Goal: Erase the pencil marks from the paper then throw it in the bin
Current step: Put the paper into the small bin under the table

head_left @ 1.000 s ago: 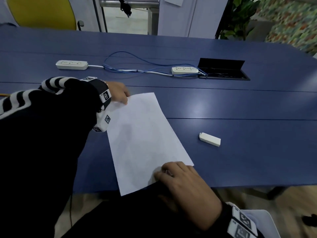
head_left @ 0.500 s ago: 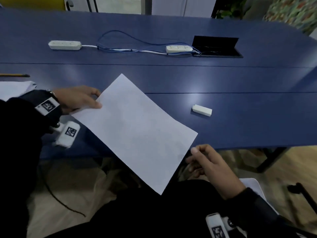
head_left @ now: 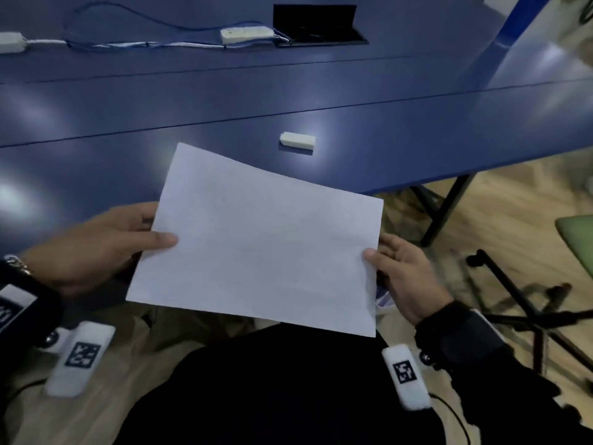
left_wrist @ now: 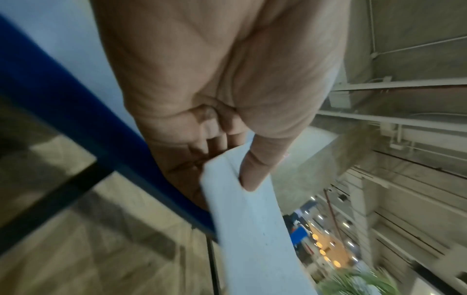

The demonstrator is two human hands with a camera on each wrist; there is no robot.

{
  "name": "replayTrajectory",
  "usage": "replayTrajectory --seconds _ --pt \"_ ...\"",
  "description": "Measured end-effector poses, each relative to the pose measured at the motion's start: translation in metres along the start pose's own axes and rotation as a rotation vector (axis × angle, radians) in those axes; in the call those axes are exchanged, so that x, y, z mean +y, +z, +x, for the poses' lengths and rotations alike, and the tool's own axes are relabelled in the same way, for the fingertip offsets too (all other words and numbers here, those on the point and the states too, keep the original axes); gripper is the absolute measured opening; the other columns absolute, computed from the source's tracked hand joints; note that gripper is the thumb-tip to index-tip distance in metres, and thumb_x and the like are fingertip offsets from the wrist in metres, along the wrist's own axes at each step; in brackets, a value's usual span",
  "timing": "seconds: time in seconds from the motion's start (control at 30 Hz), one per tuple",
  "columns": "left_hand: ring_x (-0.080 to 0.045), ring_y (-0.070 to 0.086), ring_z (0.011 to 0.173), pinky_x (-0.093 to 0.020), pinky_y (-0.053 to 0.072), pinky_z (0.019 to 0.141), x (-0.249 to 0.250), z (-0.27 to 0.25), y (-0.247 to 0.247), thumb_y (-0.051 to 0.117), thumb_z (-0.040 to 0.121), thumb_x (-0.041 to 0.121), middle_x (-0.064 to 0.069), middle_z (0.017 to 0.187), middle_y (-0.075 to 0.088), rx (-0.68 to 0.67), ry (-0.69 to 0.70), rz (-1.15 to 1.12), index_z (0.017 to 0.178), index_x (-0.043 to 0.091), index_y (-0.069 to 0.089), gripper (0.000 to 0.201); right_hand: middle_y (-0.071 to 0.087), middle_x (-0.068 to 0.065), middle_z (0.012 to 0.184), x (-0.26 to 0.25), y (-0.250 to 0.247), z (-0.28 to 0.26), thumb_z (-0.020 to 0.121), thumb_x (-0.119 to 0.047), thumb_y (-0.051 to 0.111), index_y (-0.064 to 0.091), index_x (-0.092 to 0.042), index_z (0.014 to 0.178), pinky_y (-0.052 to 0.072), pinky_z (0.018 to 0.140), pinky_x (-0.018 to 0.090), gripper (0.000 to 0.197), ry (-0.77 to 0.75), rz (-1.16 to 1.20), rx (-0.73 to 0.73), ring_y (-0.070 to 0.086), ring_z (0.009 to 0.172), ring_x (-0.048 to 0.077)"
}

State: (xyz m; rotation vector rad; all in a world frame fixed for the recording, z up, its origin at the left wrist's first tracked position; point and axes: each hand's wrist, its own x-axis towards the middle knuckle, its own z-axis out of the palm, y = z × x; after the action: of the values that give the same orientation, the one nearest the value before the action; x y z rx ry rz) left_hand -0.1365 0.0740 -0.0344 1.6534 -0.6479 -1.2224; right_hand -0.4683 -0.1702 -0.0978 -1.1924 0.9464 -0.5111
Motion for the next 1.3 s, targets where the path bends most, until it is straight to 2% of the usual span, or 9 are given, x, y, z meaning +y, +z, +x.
replayTrajectory --seconds 0.1,0.2,0.33,0.6,0.73,0.93,1.07,1.2,1.3 --pt "-0.034 0.072 0.119 -0.047 0.059 0.101 -0.006 -0.001 0.045 0.059 0.096 0.002 -0.011 0.13 0.074 -0.096 -0.009 0.028 0.136 0.013 0.068 0.042 0.072 0.024 0.109 -0.001 -0.045 -0.002 0.097 -0.007 0.06 0.069 -0.007 0.109 0.049 0.085 0.056 0.016 0.006 -0.064 0.062 0.063 0.089 0.038" --pt "-0.034 0.071 0.12 -0.055 0.048 0.111 -0.021 0.011 0.083 0.06 0.097 0.01 -0.012 0.129 0.075 -0.139 -0.072 0.038 0.133 0.009 0.069 0.037 0.073 0.021 0.109 -0.002 -0.085 0.0 0.098 -0.006 0.058 0.065 0.0 0.11 0.056 0.09 0.05 0.015 0.042 -0.108 0.084 0.07 0.09 0.034" --pt "-0.025 0.072 0.119 -0.045 0.05 0.105 -0.035 0.039 0.128 0.058 0.103 0.021 -0.006 0.125 0.077 -0.155 -0.196 -0.045 0.114 0.012 0.081 0.028 0.072 0.02 0.102 0.012 -0.124 0.011 0.097 -0.006 0.059 0.064 -0.003 0.107 0.06 0.066 0.035 0.011 0.135 -0.165 0.081 0.072 0.075 0.025" --pt "-0.028 0.07 0.122 -0.046 0.05 0.11 -0.065 0.122 0.186 0.05 0.106 0.0 -0.006 0.125 0.077 -0.196 -0.345 -0.023 0.129 0.009 0.07 0.032 0.072 0.022 0.111 0.088 -0.185 0.069 0.099 -0.009 0.058 0.063 -0.003 0.12 0.059 0.082 0.046 0.023 0.255 -0.044 0.166 0.072 0.091 0.033" --pt "-0.019 0.075 0.107 -0.034 0.058 0.091 -0.073 0.168 0.214 0.047 0.104 -0.007 -0.002 0.11 0.081 -0.142 -0.395 0.027 0.115 0.006 0.072 0.031 0.071 0.012 0.095 0.116 -0.216 0.096 0.102 -0.013 0.054 0.064 -0.013 0.126 0.055 0.063 0.033 0.026 0.303 -0.131 0.248 0.065 0.066 0.022" --pt "-0.016 0.077 0.1 -0.023 0.062 0.071 -0.075 0.225 0.258 0.044 0.098 -0.015 -0.004 0.108 0.081 -0.163 -0.421 0.123 0.11 0.0 0.074 0.035 0.068 0.015 0.111 0.162 -0.246 0.126 0.103 -0.017 0.051 0.063 -0.012 0.128 0.047 0.069 0.031 0.029 0.415 -0.431 0.233 0.064 0.084 0.028" --pt "-0.019 0.075 0.103 -0.026 0.062 0.07 -0.066 0.256 0.279 0.046 0.096 -0.012 -0.006 0.116 0.078 -0.166 -0.416 0.182 0.111 0.003 0.074 0.035 0.069 -0.002 0.115 0.163 -0.221 0.126 0.1 -0.031 0.054 0.068 -0.026 0.123 0.042 0.085 0.025 0.027 0.3 -0.794 0.232 0.063 0.107 0.022" --pt "-0.027 0.075 0.101 -0.042 0.064 0.086 -0.062 0.281 0.295 0.058 0.067 0.011 -0.016 0.108 0.077 -0.188 -0.383 0.313 0.102 0.006 0.077 0.04 0.056 -0.016 0.142 0.138 -0.168 0.097 0.101 -0.046 0.049 0.057 -0.033 0.137 0.038 0.107 0.021 0.039 -0.017 -0.713 0.08 0.051 0.127 0.0" --pt "-0.033 0.076 0.094 -0.049 0.063 0.086 -0.087 0.309 0.302 0.063 0.047 0.024 -0.017 0.098 0.077 -0.233 -0.338 0.432 0.095 0.01 0.076 0.052 0.035 -0.014 0.159 0.129 -0.139 0.078 0.103 -0.047 0.041 0.039 -0.032 0.151 0.018 0.121 0.02 0.051 -0.18 -0.642 -0.108 0.024 0.148 -0.001"
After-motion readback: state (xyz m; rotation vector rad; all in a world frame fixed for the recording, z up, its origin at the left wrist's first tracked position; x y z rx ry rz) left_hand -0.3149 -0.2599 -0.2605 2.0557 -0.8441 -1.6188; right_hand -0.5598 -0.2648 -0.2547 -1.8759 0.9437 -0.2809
